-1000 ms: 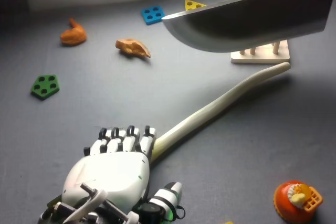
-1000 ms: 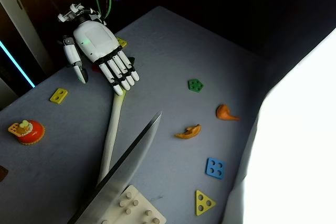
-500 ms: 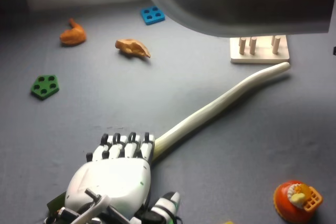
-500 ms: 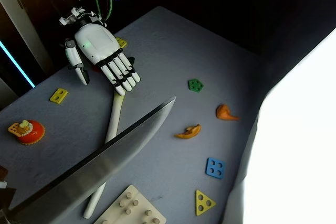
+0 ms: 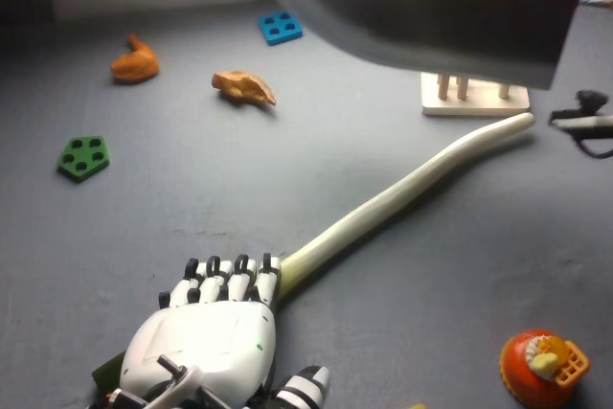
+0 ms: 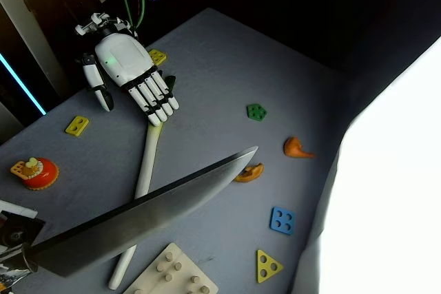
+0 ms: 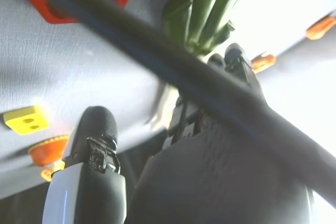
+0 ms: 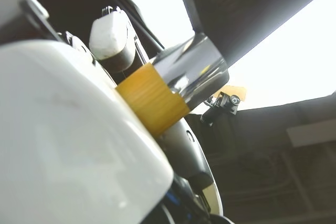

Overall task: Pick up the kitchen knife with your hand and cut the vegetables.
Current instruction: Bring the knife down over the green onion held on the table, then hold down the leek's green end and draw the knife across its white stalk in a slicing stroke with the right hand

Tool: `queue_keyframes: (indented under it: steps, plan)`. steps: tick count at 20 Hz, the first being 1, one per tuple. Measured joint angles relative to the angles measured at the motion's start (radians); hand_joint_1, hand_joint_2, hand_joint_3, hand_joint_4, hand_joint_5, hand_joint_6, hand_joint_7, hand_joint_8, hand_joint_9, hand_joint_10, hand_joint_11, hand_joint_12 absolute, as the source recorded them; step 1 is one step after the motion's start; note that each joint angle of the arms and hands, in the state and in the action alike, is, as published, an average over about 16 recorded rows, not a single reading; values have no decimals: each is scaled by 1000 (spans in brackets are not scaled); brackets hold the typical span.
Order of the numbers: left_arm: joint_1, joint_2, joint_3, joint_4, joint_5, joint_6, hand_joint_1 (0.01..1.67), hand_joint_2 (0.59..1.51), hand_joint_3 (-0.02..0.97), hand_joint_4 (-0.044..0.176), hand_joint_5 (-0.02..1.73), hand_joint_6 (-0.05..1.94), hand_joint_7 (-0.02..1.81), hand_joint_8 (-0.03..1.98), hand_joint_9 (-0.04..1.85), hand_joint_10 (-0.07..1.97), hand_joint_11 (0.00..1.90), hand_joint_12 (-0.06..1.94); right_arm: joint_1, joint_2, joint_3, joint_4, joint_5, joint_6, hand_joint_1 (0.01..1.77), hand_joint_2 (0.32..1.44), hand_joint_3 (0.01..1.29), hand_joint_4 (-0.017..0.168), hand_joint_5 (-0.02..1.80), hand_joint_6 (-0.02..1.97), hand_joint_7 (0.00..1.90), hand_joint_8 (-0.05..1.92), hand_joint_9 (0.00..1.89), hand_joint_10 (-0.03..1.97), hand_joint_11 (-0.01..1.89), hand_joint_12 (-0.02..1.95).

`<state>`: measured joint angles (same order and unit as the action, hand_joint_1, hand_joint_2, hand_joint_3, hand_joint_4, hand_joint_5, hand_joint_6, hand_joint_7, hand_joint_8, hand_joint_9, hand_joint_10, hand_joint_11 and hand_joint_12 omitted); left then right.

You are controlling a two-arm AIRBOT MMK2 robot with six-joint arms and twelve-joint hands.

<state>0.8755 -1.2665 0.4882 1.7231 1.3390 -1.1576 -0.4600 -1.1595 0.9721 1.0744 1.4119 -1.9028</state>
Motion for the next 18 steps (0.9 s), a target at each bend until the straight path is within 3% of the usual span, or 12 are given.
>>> queue_keyframes:
  steps: [8, 18]
  plan:
    - [1, -2, 0, -4, -13, 13, 302, 1339, 14, -5, 12, -17, 13, -9, 13, 3, 22, 5, -27, -75, 12, 31, 25, 18, 1596, 578, 1067, 168, 1317, 1909, 1534, 1805, 1585, 1799, 1601, 1851]
    - [1, -2, 0, -2, -20, 29, 276, 1340, 15, -8, 18, -20, 20, -14, 26, -2, 21, 5, -111, -96, 15, 31, 24, 26, 1593, 584, 1065, 168, 1311, 1909, 1534, 1832, 1588, 1809, 1603, 1851]
